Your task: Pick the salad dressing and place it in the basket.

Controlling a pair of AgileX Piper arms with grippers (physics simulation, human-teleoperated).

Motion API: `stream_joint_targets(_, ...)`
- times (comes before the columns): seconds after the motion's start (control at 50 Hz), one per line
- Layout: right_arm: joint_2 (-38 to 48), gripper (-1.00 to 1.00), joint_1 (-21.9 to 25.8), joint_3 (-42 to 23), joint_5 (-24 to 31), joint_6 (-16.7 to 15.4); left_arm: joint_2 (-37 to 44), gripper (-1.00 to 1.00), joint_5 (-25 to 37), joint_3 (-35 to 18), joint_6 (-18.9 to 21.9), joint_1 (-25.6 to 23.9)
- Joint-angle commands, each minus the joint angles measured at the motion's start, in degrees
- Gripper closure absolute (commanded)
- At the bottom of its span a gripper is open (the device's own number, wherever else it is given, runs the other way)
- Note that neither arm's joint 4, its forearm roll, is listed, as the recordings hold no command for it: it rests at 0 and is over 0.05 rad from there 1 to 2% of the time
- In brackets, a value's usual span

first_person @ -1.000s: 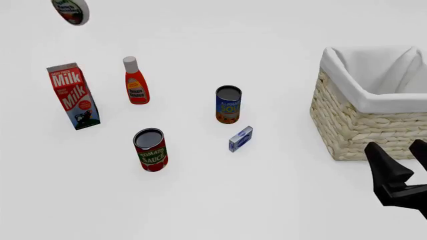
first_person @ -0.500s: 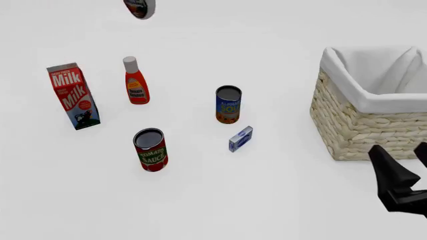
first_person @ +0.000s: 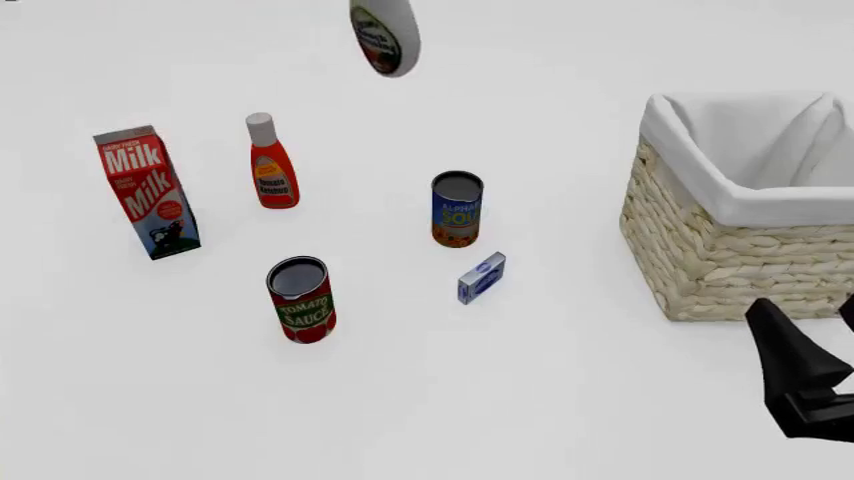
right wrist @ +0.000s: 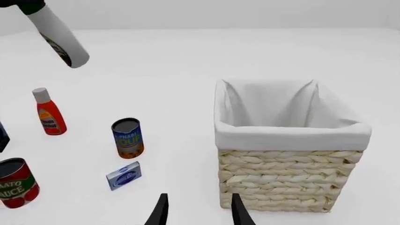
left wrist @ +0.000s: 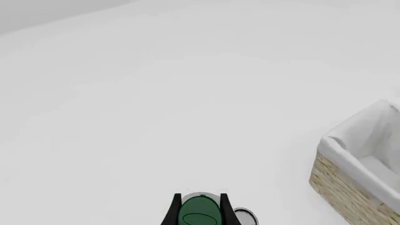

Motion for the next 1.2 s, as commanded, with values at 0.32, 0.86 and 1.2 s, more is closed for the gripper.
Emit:
stream_joint_targets(0.32, -0.3, -1.00, 0.9, 0.0, 0.0, -1.2, -1.2, 1.00, -3.4, 5.7, 0.0, -8.4)
stream_joint_targets(0.86, 20.3, -1.00, 7.9, -20.3, 5.8, -15.6, -1.6, 1.00, -4.7, 8.1, -0.2, -9.9)
stream_joint_targets(1.2, 31.9, -1.00, 16.4, -32.3, 5.9, -20.0, -2.5, 1.00, -4.2, 8.7, -0.5, -10.9)
